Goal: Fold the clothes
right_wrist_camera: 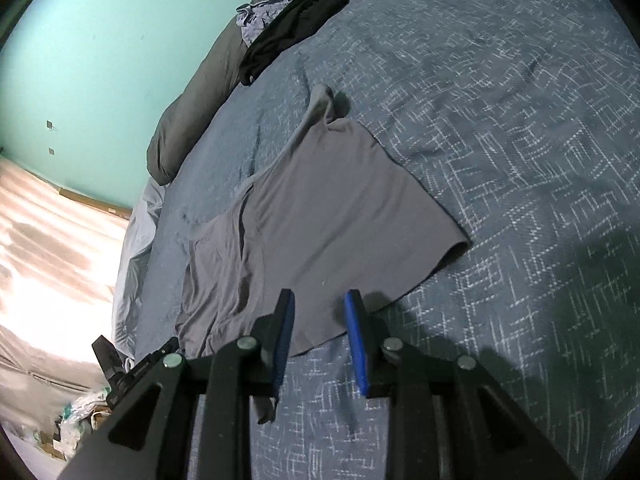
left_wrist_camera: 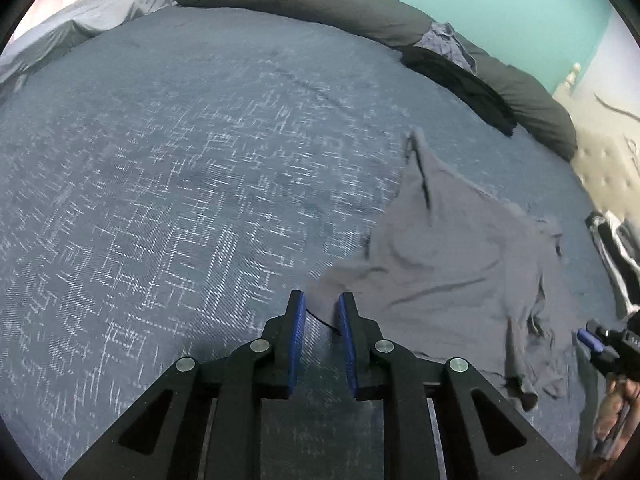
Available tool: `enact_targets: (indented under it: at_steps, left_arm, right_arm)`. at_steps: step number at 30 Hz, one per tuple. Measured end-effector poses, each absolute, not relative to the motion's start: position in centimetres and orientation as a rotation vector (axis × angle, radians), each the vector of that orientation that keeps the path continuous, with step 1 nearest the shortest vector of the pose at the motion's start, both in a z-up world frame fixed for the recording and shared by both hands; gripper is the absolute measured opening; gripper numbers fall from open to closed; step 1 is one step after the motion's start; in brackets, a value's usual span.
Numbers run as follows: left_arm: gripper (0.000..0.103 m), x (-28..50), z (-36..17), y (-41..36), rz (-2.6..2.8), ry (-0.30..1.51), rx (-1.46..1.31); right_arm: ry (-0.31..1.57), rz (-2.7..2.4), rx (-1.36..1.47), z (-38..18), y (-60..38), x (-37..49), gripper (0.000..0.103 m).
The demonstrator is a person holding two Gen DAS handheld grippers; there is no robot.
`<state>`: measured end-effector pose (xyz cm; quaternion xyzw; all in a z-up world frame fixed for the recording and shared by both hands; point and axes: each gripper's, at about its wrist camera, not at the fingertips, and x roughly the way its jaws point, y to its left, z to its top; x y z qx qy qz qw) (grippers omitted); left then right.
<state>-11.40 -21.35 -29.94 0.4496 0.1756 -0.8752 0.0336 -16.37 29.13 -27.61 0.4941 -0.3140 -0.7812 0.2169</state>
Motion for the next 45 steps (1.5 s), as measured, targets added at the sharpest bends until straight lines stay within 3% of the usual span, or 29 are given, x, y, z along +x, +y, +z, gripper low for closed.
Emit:
enact_targets:
  at_steps: [4, 6, 10, 16, 24, 29, 34, 40, 45]
  left_arm:
    - [0.017, -12.1, -30.3, -21.3, -2.713, 0.534, 1.400]
    - [0.005, -12.3, -30.5, -21.2, -2.724, 0.537, 1.413]
    - [0.003, -11.9, -29.0, -20.9, -2.762, 0.498, 1.342]
    - [0.004, -11.5, -28.4, -23.2, -2.747, 0.553, 1.245]
    - [0.004, -12.7, -31.5, -24.4, -2.657, 0.739, 1.336]
    - [0.010, -13.1, -30.8, -24.7, -2.631, 0.765, 1.306]
    - [0.018, -13.8, -28.7, -24.7, -2.637, 0.749, 1.191]
    - [0.018, -18.3, -27.9, -20.8, -2.760, 0.700, 1.234]
    - [0.018, -22.2, -27.9, -17.5, -2.846, 0.613, 1.307]
  right_arm:
    - [-0.881, -2.159, 1.374, -27.9, 29.2, -16.8, 0.025]
    - [-0.880, -2.158, 1.379, -28.1, 29.1, -16.9, 0.025]
    - [-0.871, -2.152, 1.384, -28.3, 28.7, -17.1, 0.025]
    - [-0.870, -2.157, 1.375, -28.3, 28.5, -17.1, 0.025]
    - [-0.882, -2.168, 1.365, -28.3, 28.9, -17.2, 0.025]
    - [-0.894, -2.188, 1.339, -27.9, 29.5, -17.7, 0.025]
    - [-0.906, -2.216, 1.304, -27.2, 29.7, -19.4, 0.026]
    - [-0.828, -2.270, 1.241, -25.5, 28.8, -22.0, 0.026]
    - [-0.825, -2.296, 1.229, -25.4, 29.1, -23.5, 0.033]
